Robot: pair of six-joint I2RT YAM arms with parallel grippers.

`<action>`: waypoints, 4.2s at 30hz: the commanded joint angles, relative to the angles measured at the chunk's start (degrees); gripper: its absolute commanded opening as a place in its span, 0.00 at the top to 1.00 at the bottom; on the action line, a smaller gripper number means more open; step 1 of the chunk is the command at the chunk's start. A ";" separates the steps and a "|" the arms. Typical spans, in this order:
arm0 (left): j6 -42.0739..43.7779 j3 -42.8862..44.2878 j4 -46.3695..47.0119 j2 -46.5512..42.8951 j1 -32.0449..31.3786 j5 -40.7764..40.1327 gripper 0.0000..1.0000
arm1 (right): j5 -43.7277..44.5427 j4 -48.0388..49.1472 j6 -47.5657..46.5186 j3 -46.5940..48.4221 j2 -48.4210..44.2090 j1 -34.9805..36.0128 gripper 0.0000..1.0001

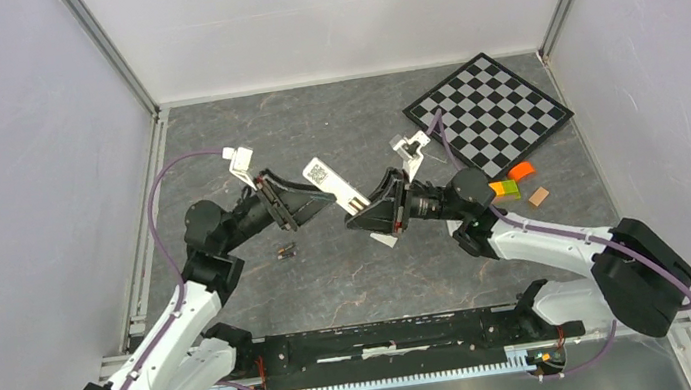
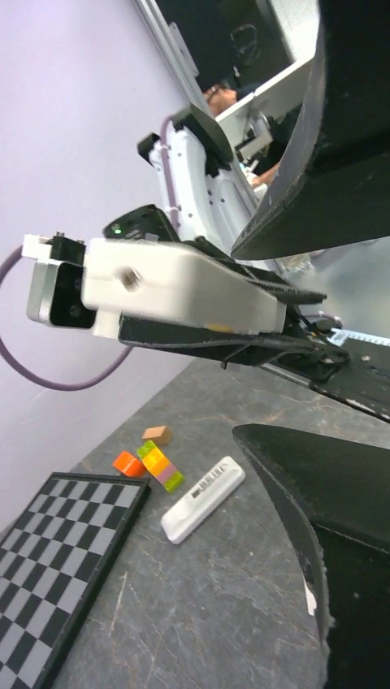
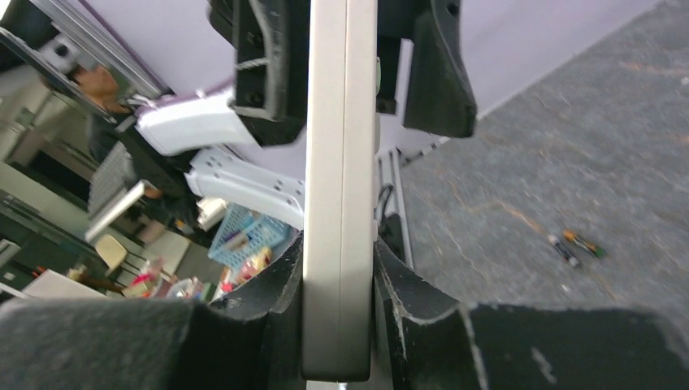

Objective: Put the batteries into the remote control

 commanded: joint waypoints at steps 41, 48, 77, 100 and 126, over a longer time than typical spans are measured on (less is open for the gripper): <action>10.06 8.55 -18.37 -1.00 -0.89 -18.67 0.98 | 12.79 3.13 -0.02 2.11 6.15 4.98 0.23; 23.13 17.45 -52.51 -4.90 -0.89 -54.33 0.98 | 23.67 -18.42 -17.21 3.48 3.30 5.22 0.24; 28.86 24.59 -65.01 -15.74 -0.88 -71.21 0.98 | 44.00 -51.51 -33.71 51.54 49.06 22.39 0.54; 28.95 25.18 -65.01 -16.45 -0.88 -71.11 0.98 | 41.64 -60.30 -34.15 57.37 55.02 22.39 0.55; 29.57 26.63 -64.86 -16.52 -0.89 -71.33 0.98 | 51.72 -74.66 -41.93 55.35 49.19 26.20 0.99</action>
